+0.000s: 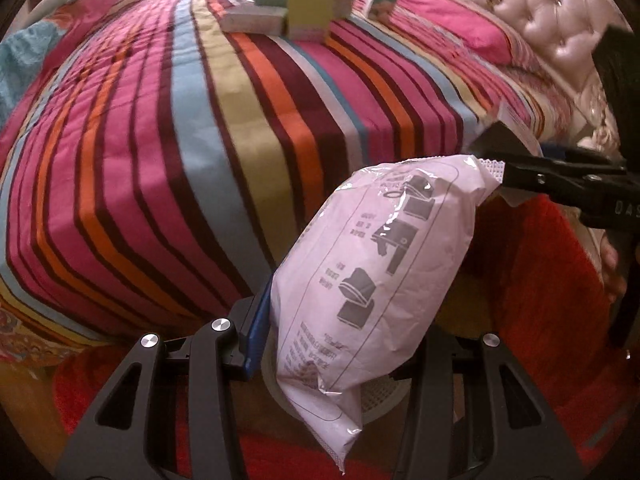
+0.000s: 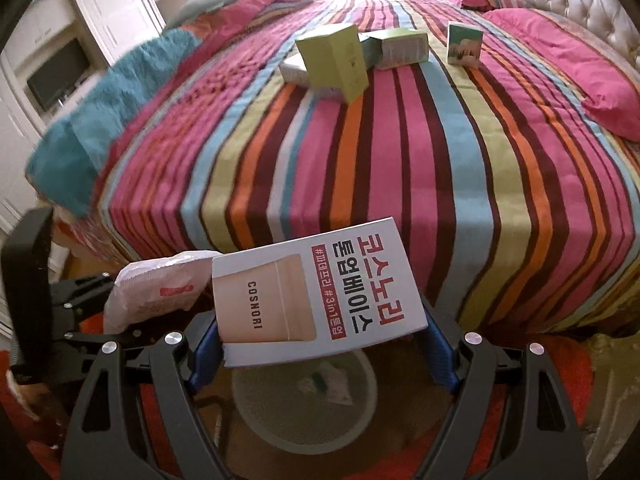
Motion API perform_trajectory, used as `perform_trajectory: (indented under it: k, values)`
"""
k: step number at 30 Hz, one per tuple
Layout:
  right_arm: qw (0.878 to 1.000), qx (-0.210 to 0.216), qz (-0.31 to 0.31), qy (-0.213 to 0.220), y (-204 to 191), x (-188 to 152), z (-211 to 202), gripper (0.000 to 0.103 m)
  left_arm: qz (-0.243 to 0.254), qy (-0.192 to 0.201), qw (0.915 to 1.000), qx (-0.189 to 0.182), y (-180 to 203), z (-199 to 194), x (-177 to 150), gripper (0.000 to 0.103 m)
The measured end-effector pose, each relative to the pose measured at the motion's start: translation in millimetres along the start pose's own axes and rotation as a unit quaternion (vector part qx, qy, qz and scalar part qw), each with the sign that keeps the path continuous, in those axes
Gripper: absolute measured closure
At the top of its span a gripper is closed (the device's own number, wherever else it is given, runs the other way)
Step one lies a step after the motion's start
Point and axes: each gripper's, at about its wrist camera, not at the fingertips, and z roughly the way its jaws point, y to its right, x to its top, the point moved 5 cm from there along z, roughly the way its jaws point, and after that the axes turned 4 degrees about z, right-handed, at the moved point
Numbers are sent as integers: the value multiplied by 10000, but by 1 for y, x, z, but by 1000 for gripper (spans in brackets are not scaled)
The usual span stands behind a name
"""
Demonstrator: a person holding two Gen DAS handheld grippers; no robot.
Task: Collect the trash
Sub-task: 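Carry the plastic bag and COSNORI box down over the wastebasket with both tools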
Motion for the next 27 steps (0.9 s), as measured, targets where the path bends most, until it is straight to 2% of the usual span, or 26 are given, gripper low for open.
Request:
perform_trajectory:
  k: [15,22,27]
  values:
    - [9952,-149,150,-956,8,-38,44,25,-269,-744,9968,-65,-9,34,-22,59]
    - [9892,-208,225,-1436,9,-51,57,25,-298,-1299,9907,-266,-7,54,-32,59]
    - [9828,-60,401,-1804,9,-60,71,25,-341,-1497,9876,-332,-9,60,-37,59]
